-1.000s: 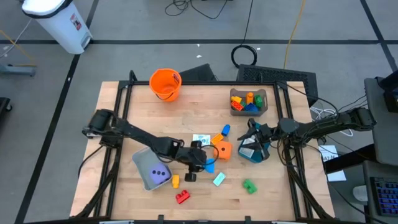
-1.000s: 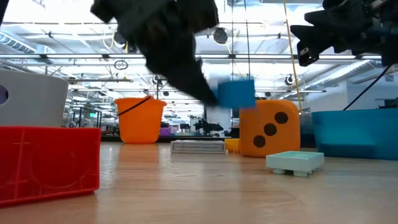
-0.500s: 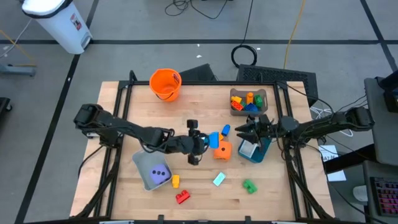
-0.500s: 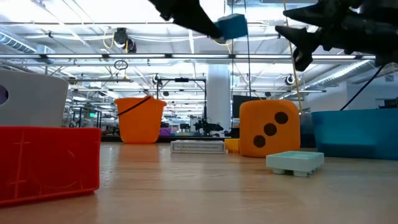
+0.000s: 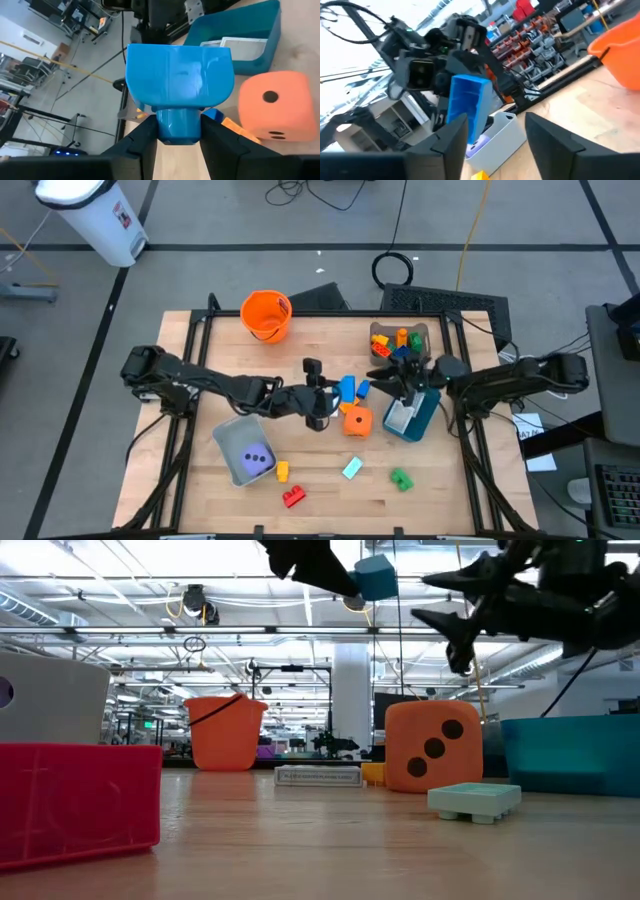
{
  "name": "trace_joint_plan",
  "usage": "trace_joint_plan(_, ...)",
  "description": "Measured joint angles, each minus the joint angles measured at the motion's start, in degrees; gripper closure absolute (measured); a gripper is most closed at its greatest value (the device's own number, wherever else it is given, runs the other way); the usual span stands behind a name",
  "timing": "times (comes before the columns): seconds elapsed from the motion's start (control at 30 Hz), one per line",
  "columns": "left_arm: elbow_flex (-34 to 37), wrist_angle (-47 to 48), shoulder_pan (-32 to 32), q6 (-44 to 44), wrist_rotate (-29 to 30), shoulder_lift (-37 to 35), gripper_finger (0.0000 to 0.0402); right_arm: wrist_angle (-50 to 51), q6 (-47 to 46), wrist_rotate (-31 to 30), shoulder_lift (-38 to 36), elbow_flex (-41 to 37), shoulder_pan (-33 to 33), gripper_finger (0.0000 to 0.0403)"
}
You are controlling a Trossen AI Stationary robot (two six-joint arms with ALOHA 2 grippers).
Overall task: Pick & Place Toys
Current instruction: Put the blue game piece into the black bin
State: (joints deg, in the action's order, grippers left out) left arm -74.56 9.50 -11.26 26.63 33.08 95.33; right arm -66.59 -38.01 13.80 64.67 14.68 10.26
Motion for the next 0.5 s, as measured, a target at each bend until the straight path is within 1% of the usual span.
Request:
trace_joint_plan(0.07, 0.0, -0.08, 0.58, 0.61, 0.03, 0.02, 0.0272, 1.48, -0.34, 0.35, 1.78, 1.72, 0.46, 0.0194)
trace_joint_plan(0.27, 0.0, -0.04, 1.52, 1.75, 0.02, 0.02, 0.0277, 3.85, -0.31, 6.07, 7.39, 8.01, 1.03, 0.0138)
trace_joint_plan(0.5, 0.0, 1.58, 1.54, 2.15, 0.02, 0.02, 0.0259, 4.5, -0.61, 6.17, 12.02, 13.21, 0.55, 0.0093)
